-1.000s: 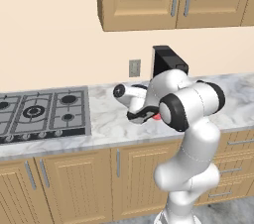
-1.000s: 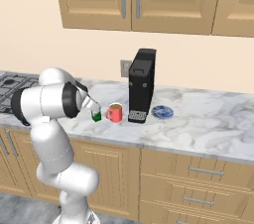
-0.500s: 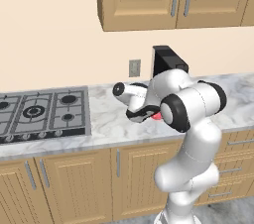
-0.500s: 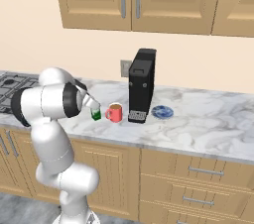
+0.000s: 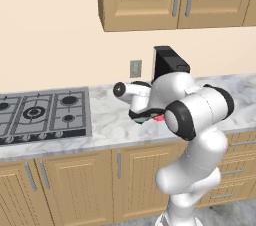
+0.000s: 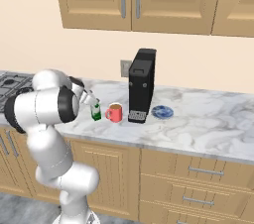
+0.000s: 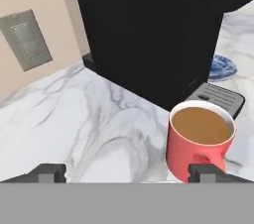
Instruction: Take a sugar cube from the saucer and place it inside the coffee. Then, grab milk from the fridge and place it next to the coffee on the counter to sweeten the coffee.
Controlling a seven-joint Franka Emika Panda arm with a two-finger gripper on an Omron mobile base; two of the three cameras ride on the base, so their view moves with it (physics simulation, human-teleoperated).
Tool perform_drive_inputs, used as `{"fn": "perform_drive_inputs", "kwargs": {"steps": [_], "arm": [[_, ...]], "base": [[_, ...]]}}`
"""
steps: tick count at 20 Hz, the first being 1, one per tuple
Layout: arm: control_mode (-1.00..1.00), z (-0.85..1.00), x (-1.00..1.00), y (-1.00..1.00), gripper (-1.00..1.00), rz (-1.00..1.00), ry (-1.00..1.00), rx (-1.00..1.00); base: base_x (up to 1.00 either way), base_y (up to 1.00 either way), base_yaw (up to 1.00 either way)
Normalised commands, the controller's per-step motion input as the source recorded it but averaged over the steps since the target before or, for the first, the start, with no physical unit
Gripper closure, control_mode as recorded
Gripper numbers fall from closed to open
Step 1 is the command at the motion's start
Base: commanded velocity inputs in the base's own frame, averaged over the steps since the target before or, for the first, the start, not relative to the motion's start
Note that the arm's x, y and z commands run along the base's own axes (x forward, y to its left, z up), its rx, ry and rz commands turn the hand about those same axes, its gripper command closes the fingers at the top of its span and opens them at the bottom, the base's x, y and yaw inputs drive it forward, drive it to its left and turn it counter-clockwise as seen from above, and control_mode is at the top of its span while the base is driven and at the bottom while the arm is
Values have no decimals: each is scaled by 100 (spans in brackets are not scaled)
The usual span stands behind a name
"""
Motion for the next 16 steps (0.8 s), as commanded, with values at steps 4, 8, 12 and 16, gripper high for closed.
{"fn": "perform_drive_inputs", "kwargs": {"steps": [4, 8, 12, 16], "arm": [[-100, 75, -7, 0, -100, -1, -16, 0], [-100, 83, -26, 0, -100, -1, -17, 0], [-100, 96, -68, 0, -100, 0, -23, 0], [-100, 92, -99, 1, -100, 0, -27, 0]], "base": [[0, 0, 0], [0, 0, 0], [0, 0, 0], [0, 0, 0]]}}
